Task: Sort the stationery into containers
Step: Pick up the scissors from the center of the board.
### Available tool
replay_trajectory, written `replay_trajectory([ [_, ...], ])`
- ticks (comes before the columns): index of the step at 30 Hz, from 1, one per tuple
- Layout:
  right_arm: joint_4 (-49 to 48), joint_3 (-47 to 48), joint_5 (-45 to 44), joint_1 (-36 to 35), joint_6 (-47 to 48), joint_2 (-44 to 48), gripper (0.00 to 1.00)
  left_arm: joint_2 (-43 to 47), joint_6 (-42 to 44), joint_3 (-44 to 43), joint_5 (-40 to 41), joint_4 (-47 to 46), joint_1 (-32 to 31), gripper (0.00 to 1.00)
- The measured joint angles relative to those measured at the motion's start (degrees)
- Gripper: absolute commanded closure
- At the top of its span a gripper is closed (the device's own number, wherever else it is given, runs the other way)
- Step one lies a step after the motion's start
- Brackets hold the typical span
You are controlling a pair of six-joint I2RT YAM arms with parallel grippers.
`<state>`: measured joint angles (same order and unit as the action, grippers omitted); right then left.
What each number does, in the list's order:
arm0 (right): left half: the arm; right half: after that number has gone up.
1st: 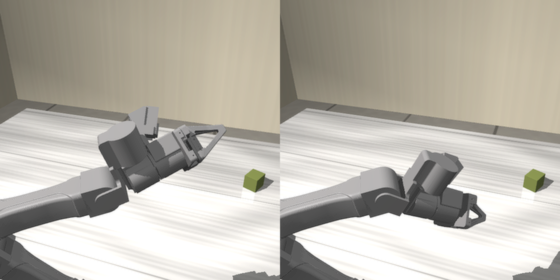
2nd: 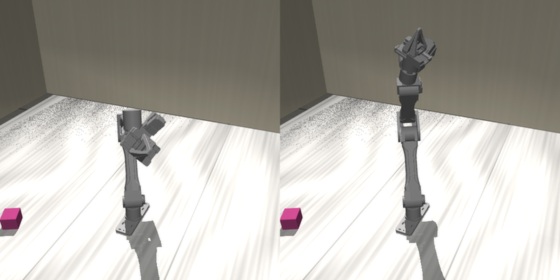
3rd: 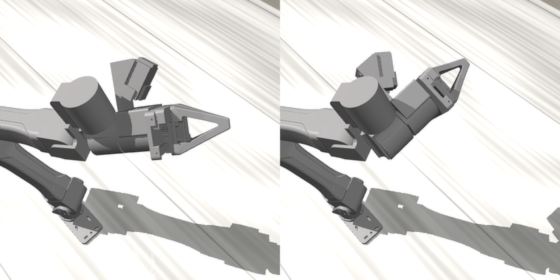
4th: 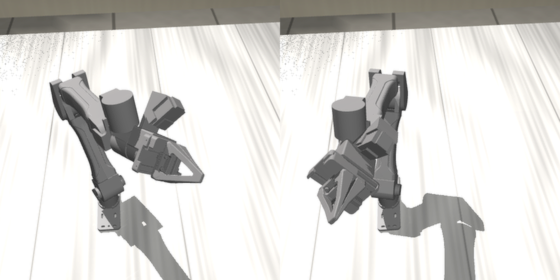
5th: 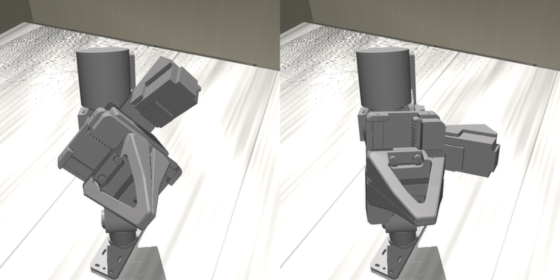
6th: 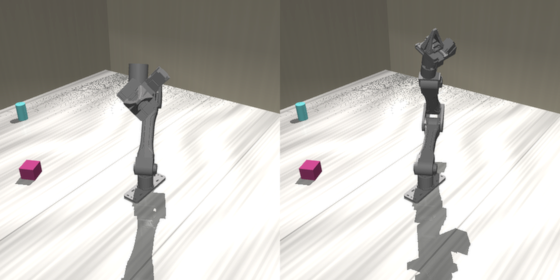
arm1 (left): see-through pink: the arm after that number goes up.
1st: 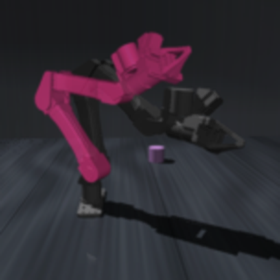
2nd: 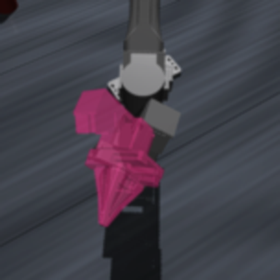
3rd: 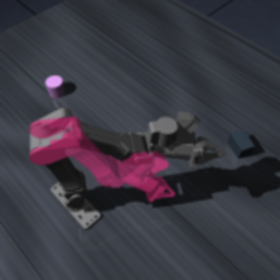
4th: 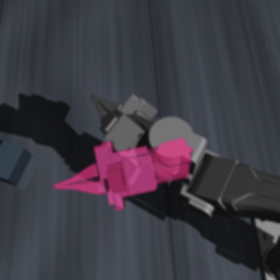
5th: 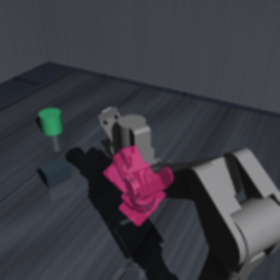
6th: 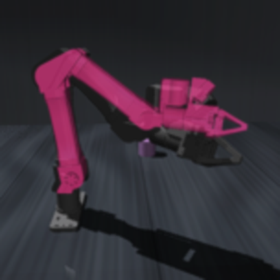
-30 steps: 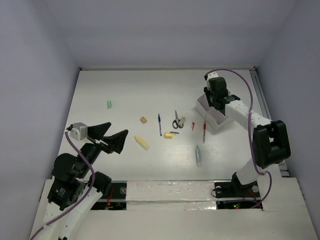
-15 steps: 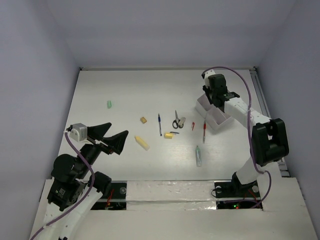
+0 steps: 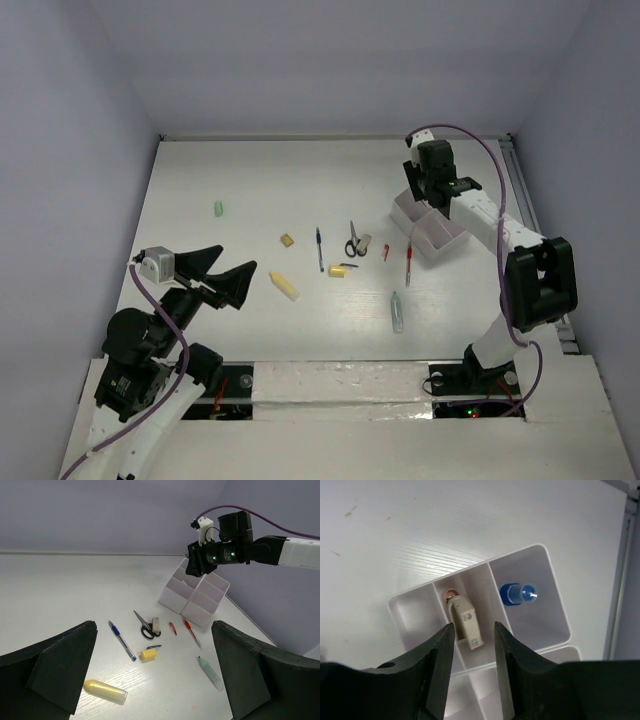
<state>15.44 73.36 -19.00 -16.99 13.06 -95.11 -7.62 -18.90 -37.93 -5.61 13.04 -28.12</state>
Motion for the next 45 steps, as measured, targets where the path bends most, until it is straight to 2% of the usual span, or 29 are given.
replay_trajectory([
  [2, 0.9, -0.1, 1.6, -0.5, -1.7, 1.1, 0.71, 0.0, 0.0, 0.0, 0.0, 0.0, 0.0, 0.01],
  [4, 1.3, -0.4, 2.7, -2.4, -3.1, 2.1, 0.79, 0.0, 0.0, 0.0, 0.0, 0.0, 0.0, 0.01],
  [5, 1.2, -0.9, 3.1, -4.0, -4.3, 2.9, 0.87, 0.0, 0.0, 0.0, 0.0, 0.0, 0.0, 0.01],
  [8, 1.2, -3.1, 4.1, -11.2, -8.6, 4.8, 0.93, 0.0, 0.0, 0.0, 0.0, 0.0, 0.0, 0.01],
  [10, 1.0, -4.8, 4.7, -16.2, -11.9, 5.0, 0.93, 0.0, 0.0, 0.0, 0.0, 0.0, 0.0, 0.01],
  [12, 1.4, -7.1, 5.8, -21.0, -15.4, 4.6, 0.88, 0.0, 0.0, 0.0, 0.0, 0.0, 0.0, 0.01],
  [13, 1.5, -8.0, 6.0, -22.6, -16.8, 4.2, 0.84, 0.0, 0.0, 0.0, -0.1, 0.0, 0.0, 0.01],
  [14, 1.6, -8.7, 6.1, -23.9, -18.3, 3.6, 0.70, 0.0, 0.0, 0.0, -0.2, 0.0, 0.0, 0.01],
  [15, 1.7, -9.2, 6.1, -25.2, -20.1, 2.8, 0.64, 0.0, 0.0, 0.0, -0.2, 0.0, 0.0, 0.01],
  [17, 1.8, -9.8, 5.9, -26.7, -22.5, 1.0, 0.60, 0.0, 0.0, 0.0, -0.2, 0.0, 0.0, 0.01],
  [25, 1.6, -9.4, 5.3, -28.1, -27.3, -7.3, 0.61, 0.0, 0.0, 0.0, -0.2, 0.0, 0.0, 0.01],
  [31, 1.1, -6.9, 4.2, -28.1, -28.0, -10.2, 0.62, -0.2, 0.0, 0.0, -0.3, 0.0, 0.0, 0.01],
  [35, 0.8, -5.0, 3.0, -28.1, -28.1, -11.9, 0.68, -0.2, 0.0, 0.0, -0.4, 0.0, 0.0, 0.01],
  [45, 1.4, -2.2, 0.9, -28.1, -27.9, -15.0, 0.67, -0.5, 0.0, 0.0, -0.4, 0.0, 0.0, 0.01],
])
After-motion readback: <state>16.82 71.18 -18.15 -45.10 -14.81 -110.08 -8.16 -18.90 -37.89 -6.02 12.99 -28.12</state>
